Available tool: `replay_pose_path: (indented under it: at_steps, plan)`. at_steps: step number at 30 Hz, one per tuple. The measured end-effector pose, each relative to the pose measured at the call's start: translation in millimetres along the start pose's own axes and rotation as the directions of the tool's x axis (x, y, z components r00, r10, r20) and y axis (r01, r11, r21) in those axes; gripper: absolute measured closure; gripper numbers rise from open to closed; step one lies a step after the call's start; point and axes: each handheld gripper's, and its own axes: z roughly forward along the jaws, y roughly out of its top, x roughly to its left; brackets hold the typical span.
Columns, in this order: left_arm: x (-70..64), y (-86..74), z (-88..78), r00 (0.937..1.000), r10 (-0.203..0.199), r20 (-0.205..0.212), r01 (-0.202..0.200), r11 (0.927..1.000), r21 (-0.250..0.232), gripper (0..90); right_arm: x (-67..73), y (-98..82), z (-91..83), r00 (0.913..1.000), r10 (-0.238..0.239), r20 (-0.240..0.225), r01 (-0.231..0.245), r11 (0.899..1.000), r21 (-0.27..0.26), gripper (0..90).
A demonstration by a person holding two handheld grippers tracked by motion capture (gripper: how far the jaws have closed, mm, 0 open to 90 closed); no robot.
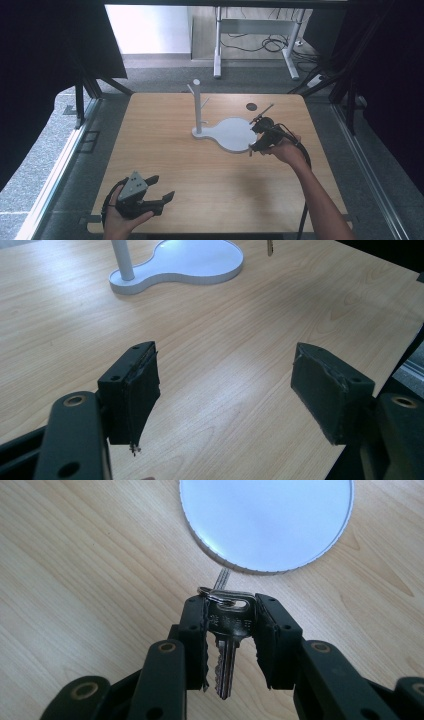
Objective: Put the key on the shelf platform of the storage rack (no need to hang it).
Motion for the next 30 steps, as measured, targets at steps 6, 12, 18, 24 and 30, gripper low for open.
replay_pose_path:
  at_steps: [6, 12, 18, 24, 30]
  plan:
    - [-0.4, 0.0, 0.7, 1.0, 0.001, -0.001, -0.001, 1.0, 0.003, 27.7, -4.0, 7.3, 0.5, 0.9999, 0.012, 0.003, -0.012, 1.0, -0.005, 67.9]
    - [-0.4, -0.4, 1.8, 1.0, -0.001, 0.0, 0.001, 1.0, 0.004, 27.6, -6.4, 13.5, 0.9, 0.9998, 0.02, -0.003, -0.02, 1.0, -0.013, 67.9]
    - [-1.1, -0.4, 3.1, 1.0, 0.003, 0.004, -0.003, 1.0, 0.007, 27.7, -6.5, 19.7, 2.1, 0.9998, 0.022, 0.0, -0.022, 1.0, -0.014, 67.9]
    - [-0.3, -0.8, 2.9, 1.0, 0.001, 0.002, -0.001, 1.0, 0.006, 27.6, -6.1, 26.4, 6.7, 0.9998, 0.02, -0.009, -0.02, 1.0, -0.013, 67.9]
    - [-0.7, -0.8, 3.6, 1.0, 0.003, 0.005, -0.003, 1.0, 0.01, 27.7, -7.7, 36.0, 14.6, 0.9996, 0.028, -0.008, -0.028, 1.0, -0.003, 67.9]
